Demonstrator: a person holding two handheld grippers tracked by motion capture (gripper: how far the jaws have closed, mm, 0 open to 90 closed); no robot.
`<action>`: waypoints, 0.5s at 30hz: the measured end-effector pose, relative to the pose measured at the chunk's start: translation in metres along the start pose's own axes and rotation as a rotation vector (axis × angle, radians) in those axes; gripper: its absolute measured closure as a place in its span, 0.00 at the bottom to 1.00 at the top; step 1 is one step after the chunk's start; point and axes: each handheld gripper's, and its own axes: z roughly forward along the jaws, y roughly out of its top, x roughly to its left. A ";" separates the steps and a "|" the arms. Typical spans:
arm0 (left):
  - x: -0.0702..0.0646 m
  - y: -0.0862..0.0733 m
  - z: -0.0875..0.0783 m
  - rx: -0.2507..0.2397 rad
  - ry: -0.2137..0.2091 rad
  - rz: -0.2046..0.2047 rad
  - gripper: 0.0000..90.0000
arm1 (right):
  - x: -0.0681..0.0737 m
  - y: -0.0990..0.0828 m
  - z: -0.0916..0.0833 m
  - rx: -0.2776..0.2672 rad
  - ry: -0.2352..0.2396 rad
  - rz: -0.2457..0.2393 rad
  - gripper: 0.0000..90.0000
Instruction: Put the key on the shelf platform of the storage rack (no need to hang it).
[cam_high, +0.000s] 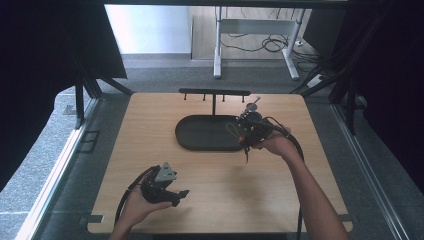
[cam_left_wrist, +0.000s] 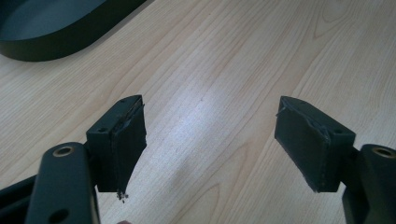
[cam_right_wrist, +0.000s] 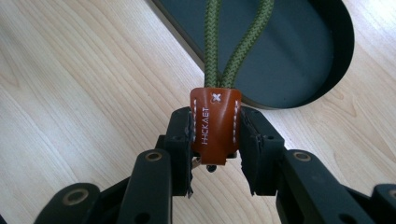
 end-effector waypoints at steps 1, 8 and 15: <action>0.000 0.000 0.000 0.000 -0.002 0.000 0.28 | 0.000 0.001 0.000 0.003 -0.002 -0.005 0.74; -0.001 0.001 0.000 -0.003 -0.001 0.004 0.28 | 0.000 0.012 -0.002 0.012 -0.014 -0.015 0.74; 0.000 0.001 -0.002 -0.010 0.001 0.002 0.28 | -0.003 0.020 -0.001 0.006 -0.017 -0.017 0.74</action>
